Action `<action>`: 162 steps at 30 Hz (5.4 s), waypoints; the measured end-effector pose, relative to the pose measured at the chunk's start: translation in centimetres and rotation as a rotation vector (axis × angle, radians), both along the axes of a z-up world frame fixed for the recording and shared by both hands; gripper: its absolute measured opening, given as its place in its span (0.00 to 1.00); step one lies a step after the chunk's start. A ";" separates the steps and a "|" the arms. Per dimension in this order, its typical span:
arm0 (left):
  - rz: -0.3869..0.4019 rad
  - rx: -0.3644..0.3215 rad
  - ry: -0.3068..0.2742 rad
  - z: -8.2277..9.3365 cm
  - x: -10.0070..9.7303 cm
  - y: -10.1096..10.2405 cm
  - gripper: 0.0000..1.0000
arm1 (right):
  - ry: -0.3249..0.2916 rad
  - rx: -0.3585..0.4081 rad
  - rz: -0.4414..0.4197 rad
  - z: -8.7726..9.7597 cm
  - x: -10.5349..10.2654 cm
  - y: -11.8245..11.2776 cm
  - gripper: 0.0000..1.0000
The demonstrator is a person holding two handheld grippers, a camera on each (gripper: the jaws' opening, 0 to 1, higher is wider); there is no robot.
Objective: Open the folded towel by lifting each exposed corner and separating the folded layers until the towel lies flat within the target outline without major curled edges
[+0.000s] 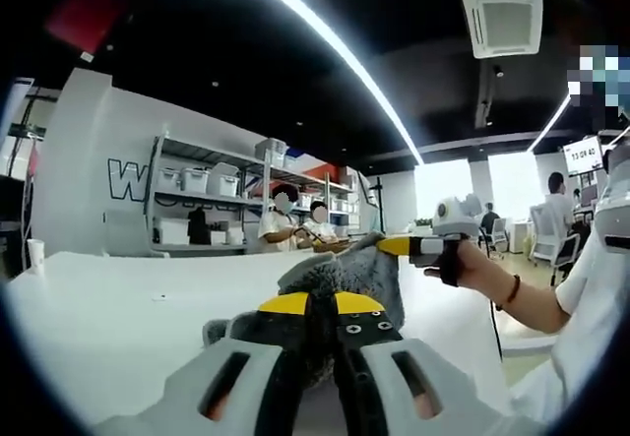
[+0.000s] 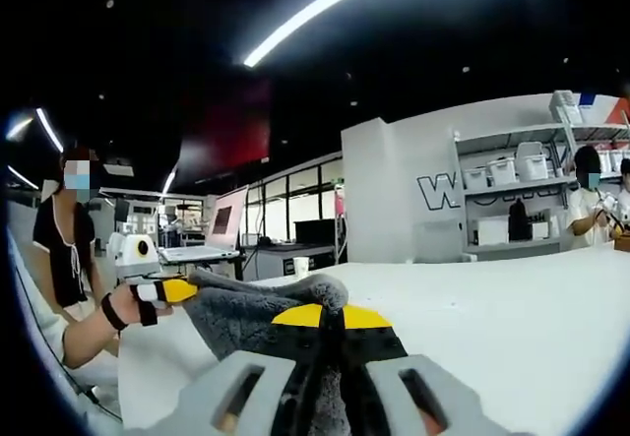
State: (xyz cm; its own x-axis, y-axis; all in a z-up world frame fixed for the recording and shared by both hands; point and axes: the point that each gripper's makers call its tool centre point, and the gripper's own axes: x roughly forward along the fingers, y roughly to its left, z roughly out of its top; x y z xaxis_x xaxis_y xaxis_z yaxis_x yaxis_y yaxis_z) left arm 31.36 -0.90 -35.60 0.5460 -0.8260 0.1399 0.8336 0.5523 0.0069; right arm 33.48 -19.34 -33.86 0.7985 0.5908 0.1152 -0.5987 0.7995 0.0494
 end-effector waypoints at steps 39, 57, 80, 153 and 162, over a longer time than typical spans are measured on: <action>-0.025 0.022 0.003 -2.1 -3.4 0.7 0.06 | 0.005 -0.020 0.053 -1.8 -3.9 0.8 0.00; -0.049 0.012 0.012 -3.0 -4.8 1.1 0.06 | 0.032 0.002 0.094 -2.8 -5.7 1.1 0.00; -0.048 -0.005 0.006 -3.5 -6.2 2.3 0.05 | 0.009 -0.045 0.136 -3.7 -7.6 1.8 0.00; -0.424 0.408 -0.183 -8.7 -14.6 2.2 0.13 | -0.058 -0.424 0.540 -10.9 -16.5 3.6 0.15; -0.480 0.358 -0.193 -7.6 -15.9 2.0 0.11 | -0.041 -0.451 0.591 -11.7 -17.2 3.4 0.15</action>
State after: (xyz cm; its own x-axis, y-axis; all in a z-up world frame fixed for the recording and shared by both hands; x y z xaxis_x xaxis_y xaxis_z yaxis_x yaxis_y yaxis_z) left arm 15.47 1.06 -43.16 0.0950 -0.9867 -0.1319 0.9534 0.0521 0.2971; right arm 16.23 -15.98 -45.61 0.3336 0.9173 -0.2172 -0.9294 0.2815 -0.2388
